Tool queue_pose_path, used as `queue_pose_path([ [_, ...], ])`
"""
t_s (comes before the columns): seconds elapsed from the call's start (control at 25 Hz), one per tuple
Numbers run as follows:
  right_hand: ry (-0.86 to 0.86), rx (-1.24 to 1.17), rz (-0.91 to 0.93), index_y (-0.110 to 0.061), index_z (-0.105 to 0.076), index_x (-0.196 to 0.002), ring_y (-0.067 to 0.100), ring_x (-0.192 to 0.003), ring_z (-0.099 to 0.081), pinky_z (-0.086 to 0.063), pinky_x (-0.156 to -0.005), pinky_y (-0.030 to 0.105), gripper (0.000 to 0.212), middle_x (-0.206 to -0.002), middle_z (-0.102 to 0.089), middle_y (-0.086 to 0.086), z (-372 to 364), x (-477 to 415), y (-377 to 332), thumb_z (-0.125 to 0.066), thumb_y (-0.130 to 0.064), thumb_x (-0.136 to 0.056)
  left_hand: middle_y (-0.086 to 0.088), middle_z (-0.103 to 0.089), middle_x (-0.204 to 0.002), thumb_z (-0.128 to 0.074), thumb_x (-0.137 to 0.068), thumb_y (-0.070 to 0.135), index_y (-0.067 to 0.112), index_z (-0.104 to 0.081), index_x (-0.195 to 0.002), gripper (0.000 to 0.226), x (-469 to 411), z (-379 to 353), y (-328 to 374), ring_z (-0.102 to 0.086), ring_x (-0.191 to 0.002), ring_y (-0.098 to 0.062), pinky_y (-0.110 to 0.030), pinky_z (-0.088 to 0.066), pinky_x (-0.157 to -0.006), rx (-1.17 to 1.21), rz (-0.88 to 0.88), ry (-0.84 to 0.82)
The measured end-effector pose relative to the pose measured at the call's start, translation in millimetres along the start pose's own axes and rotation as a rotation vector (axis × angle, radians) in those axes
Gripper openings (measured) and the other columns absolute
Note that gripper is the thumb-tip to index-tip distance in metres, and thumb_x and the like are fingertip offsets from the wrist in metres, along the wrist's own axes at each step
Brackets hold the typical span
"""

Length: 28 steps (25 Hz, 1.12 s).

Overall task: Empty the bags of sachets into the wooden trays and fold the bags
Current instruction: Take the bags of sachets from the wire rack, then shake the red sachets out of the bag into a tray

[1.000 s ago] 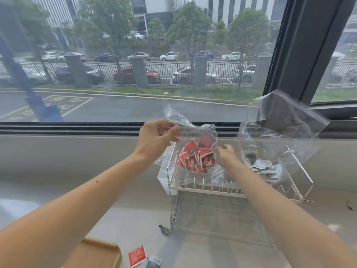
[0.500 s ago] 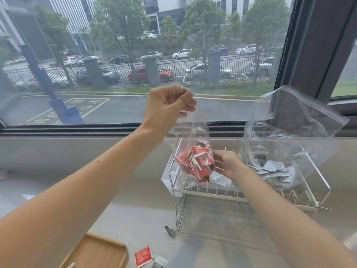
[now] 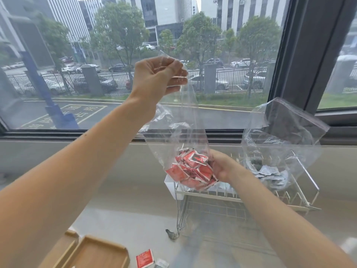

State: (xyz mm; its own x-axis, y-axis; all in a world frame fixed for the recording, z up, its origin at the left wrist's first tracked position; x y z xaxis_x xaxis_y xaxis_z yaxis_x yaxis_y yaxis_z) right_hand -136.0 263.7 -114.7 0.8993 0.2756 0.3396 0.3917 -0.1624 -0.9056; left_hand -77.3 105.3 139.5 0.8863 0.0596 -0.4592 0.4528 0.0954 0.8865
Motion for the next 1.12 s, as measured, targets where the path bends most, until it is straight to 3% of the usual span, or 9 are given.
queue_pose_path([
  [0.12,-0.052,0.013,-0.088,-0.013,-0.066,-0.094,0.027,-0.082,-0.067,-0.054,-0.085,0.042,0.017,-0.093,-0.069,0.008,-23.6,19.3,11.1,-0.062,-0.029,-0.092,-0.002,-0.075,-0.086,-0.062,-0.095,0.016,0.012,-0.067,-0.093,0.006,13.7,15.6,10.9,-0.075,-0.079,-0.018,-0.028,-0.058,-0.071,0.069,0.067,-0.043],
  [0.2,-0.058,-0.005,-0.130,-0.013,-0.067,-0.098,0.027,-0.081,-0.070,-0.058,-0.080,0.041,0.019,-0.094,-0.071,0.008,-41.1,29.4,21.4,-0.064,-0.031,-0.092,-0.001,-0.073,-0.083,-0.060,-0.095,0.016,0.013,-0.065,-0.089,0.009,24.8,33.3,17.5,-0.075,-0.082,-0.021,-0.030,-0.058,-0.073,0.082,0.094,-0.062],
  [0.44,-0.063,-0.044,-0.233,-0.005,-0.075,-0.091,0.031,-0.088,-0.071,-0.054,-0.085,0.045,0.043,-0.102,-0.074,0.016,-98.5,54.0,49.2,-0.060,-0.045,-0.092,0.000,-0.066,-0.075,-0.062,-0.095,0.024,0.014,-0.059,-0.082,0.016,57.8,96.2,29.8,-0.074,-0.076,-0.020,-0.030,-0.058,-0.072,0.074,0.132,-0.011],
  [0.56,-0.062,-0.038,-0.205,-0.004,-0.076,-0.072,0.030,-0.072,-0.073,-0.055,-0.081,0.047,0.047,-0.084,-0.075,0.016,-140.2,66.4,60.4,-0.054,-0.039,-0.094,-0.001,-0.062,-0.078,-0.064,-0.094,0.028,0.014,-0.058,-0.079,0.021,74.7,137.6,37.0,-0.074,-0.073,-0.020,-0.032,-0.060,-0.072,0.079,0.135,0.010],
  [0.64,-0.040,-0.064,-0.155,-0.005,-0.070,-0.067,0.027,-0.063,-0.071,-0.059,-0.067,0.039,0.045,-0.074,-0.073,0.014,-168.8,70.8,68.2,-0.050,-0.031,-0.097,-0.004,-0.062,-0.086,-0.067,-0.092,0.022,0.011,-0.061,-0.086,0.014,86.2,170.1,38.9,-0.075,-0.073,-0.022,-0.030,-0.060,-0.069,0.075,0.168,0.034],
  [0.76,0.049,-0.093,-0.118,-0.009,-0.059,-0.074,0.023,-0.060,-0.067,-0.056,-0.063,0.033,0.035,-0.068,-0.068,0.010,-208.6,72.5,87.6,-0.043,-0.025,-0.100,-0.015,-0.068,-0.098,-0.066,-0.089,0.006,-0.002,-0.061,-0.099,0.014,112.3,234.5,33.7,-0.076,-0.077,-0.023,-0.026,-0.059,-0.067,0.113,0.268,0.086],
  [0.92,0.162,-0.103,-0.117,-0.011,-0.065,-0.089,0.023,-0.067,-0.067,-0.052,-0.074,0.034,0.028,-0.077,-0.070,0.007,-242.2,77.5,125.4,-0.048,-0.031,-0.099,-0.018,-0.073,-0.084,-0.058,-0.087,-0.010,-0.002,-0.059,-0.084,0.009,159.1,333.2,12.5,-0.075,-0.081,-0.022,-0.029,-0.061,-0.072,0.095,0.423,0.112],
  [1.0,0.219,-0.118,-0.124,-0.015,-0.064,-0.098,0.025,-0.073,-0.064,-0.054,-0.071,0.034,0.021,-0.086,-0.068,0.008,-262.1,80.9,148.7,-0.052,-0.032,-0.097,-0.017,-0.073,-0.085,-0.058,-0.086,-0.010,0.000,-0.062,-0.082,0.012,182.3,381.8,-7.5,-0.074,-0.078,-0.020,-0.024,-0.060,-0.068,0.071,0.544,0.120],
  [1.12,0.310,-0.127,-0.119,-0.015,-0.064,-0.086,0.022,-0.068,-0.057,-0.048,-0.064,0.032,0.018,-0.082,-0.064,0.004,-284.3,86.8,181.1,-0.058,-0.029,-0.096,-0.011,-0.072,-0.078,-0.061,-0.088,0.000,0.001,-0.063,-0.093,0.006,213.5,430.5,-40.5,-0.071,-0.060,-0.012,-0.018,-0.055,-0.058,0.095,0.728,0.128],
])
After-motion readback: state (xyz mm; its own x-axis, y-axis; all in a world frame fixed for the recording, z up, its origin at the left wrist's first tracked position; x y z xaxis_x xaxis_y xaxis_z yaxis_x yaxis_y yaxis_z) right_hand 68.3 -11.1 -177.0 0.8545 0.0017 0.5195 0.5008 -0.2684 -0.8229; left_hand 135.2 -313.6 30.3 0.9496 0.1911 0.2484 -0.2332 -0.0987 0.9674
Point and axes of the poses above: each hand's wrist, its own x-axis away from the middle knuckle, its own z-axis out of the back of the hand, y = z × x, the point moved 5 cm from there along -x, towards the middle knuckle
